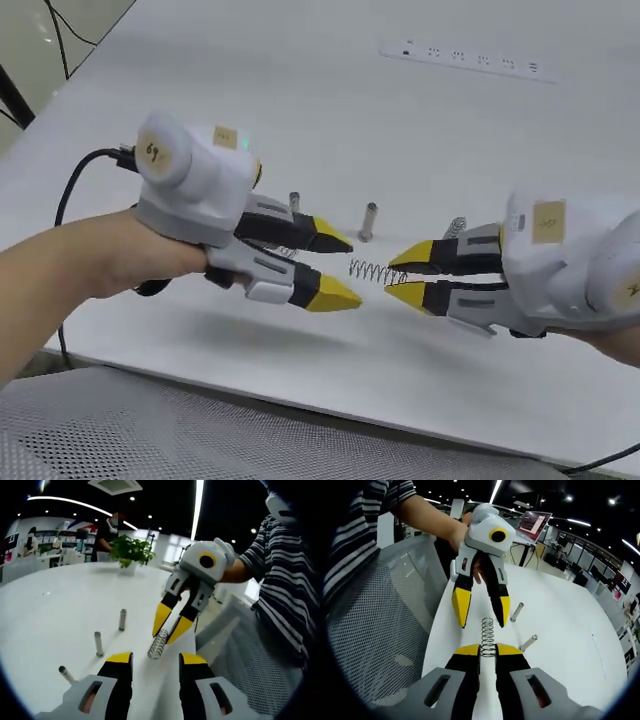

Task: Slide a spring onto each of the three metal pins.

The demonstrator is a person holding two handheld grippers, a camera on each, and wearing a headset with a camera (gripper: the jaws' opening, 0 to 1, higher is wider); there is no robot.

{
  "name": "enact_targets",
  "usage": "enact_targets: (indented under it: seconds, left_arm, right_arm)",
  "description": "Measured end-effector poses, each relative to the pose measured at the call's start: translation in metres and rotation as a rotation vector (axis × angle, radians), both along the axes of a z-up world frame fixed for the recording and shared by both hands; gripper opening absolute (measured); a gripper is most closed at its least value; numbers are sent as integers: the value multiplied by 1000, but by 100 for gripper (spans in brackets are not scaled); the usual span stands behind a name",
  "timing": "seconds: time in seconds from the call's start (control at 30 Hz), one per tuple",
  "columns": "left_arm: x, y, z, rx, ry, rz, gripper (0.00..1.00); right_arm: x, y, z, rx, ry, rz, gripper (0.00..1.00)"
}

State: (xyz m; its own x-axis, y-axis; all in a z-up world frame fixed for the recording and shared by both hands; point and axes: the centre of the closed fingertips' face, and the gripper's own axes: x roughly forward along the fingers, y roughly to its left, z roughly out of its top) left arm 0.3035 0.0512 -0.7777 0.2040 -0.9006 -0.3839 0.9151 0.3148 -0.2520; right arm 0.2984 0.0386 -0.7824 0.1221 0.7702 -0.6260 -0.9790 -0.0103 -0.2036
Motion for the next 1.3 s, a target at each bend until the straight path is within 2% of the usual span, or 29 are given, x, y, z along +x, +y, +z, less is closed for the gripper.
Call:
enact_targets:
  seconds: [0.23, 0.4, 0.6, 0.63, 0.7, 0.77, 0.83, 0.9, 1.13, 1.23, 1.3]
  left_arm:
    - [2, -5, 10, -51, -11, -7, 17]
    - [3, -6, 9, -46, -18, -11, 15]
    - [0, -8, 10, -47, -20, -25, 5]
    - [0, -9, 11, -43, -35, -31, 5]
    - [-1, -10, 10, -34, -37, -39, 4]
    - [-3, -11, 10, -28, -56, -55, 3]
    - [-4, -11, 9, -29, -37, -55, 3]
    - [-6, -11, 9, -27, -49, -67, 3]
    - [-7, -12, 10, -28, -41, -85, 2]
    - [-8, -12, 10, -27, -36, -91, 2]
    - [-9, -12, 10, -24, -32, -93, 2]
  right_arm:
    - [-2, 2, 4, 12, 4, 6, 8]
    - [-2, 4, 6, 17, -2, 10, 8]
    - [-2, 5, 9, 22, -6, 13, 8]
    - [-2, 5, 8, 17, -10, 15, 8]
    - [-2, 4, 7, 9, -13, 16, 7]
    - [-2, 3, 6, 4, -14, 15, 7]
    - [-3, 2, 6, 6, -7, 16, 7]
    - [-4, 2, 6, 8, -7, 19, 7]
    - [-5, 1, 7, 17, 20, 5, 9]
    - [-3, -3, 5, 13, 24, -1, 15]
    - [-6, -6, 2, 2, 47, 7, 15]
